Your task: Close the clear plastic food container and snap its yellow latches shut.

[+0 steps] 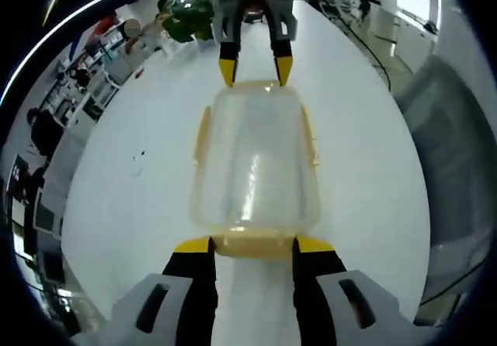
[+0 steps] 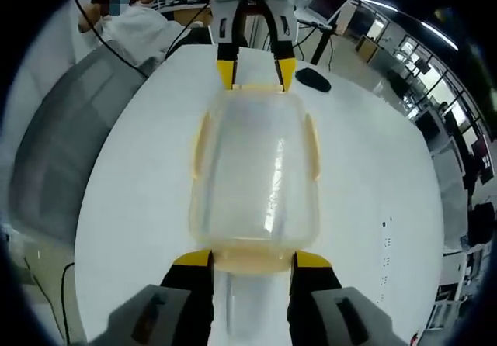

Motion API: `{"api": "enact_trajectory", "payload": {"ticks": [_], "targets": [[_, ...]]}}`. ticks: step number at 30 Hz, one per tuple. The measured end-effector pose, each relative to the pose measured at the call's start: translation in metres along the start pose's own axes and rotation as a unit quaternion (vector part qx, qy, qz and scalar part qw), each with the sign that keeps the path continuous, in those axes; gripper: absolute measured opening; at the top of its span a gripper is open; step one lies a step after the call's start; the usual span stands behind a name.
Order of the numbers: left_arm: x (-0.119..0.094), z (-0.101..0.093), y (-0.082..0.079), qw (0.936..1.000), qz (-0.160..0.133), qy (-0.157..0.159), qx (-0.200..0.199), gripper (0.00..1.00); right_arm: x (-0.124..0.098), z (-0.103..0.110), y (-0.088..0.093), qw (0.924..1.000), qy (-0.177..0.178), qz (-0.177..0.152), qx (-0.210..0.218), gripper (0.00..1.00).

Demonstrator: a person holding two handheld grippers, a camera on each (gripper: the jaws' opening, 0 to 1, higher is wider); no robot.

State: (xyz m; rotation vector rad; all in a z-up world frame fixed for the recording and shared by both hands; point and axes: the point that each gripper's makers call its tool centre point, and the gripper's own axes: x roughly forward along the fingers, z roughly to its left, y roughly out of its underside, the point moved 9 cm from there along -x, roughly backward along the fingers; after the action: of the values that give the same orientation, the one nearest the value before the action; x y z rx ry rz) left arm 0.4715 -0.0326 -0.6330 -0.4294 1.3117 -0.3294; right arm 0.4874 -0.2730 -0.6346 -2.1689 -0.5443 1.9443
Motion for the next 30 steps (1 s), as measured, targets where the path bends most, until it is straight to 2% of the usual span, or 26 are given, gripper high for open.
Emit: {"api": "enact_trajectory", "payload": {"ticks": [10, 18, 30], "targets": [[0.014, 0.003, -0.032, 1.0000, -0.006, -0.002, -0.005, 0.35, -0.013, -0.003, 0.031, 1.0000, 0.006, 0.000, 0.003, 0.35], [0.021, 0.009, -0.046, 1.0000, -0.007, 0.003, -0.004, 0.35, -0.019, -0.007, 0.047, 0.9999, 0.007, -0.003, 0.007, 0.35], [0.036, 0.016, -0.070, 0.9997, -0.013, 0.010, -0.019, 0.35, -0.032, -0.017, 0.073, 1.0000, 0.001, 0.009, -0.001, 0.35]]}}
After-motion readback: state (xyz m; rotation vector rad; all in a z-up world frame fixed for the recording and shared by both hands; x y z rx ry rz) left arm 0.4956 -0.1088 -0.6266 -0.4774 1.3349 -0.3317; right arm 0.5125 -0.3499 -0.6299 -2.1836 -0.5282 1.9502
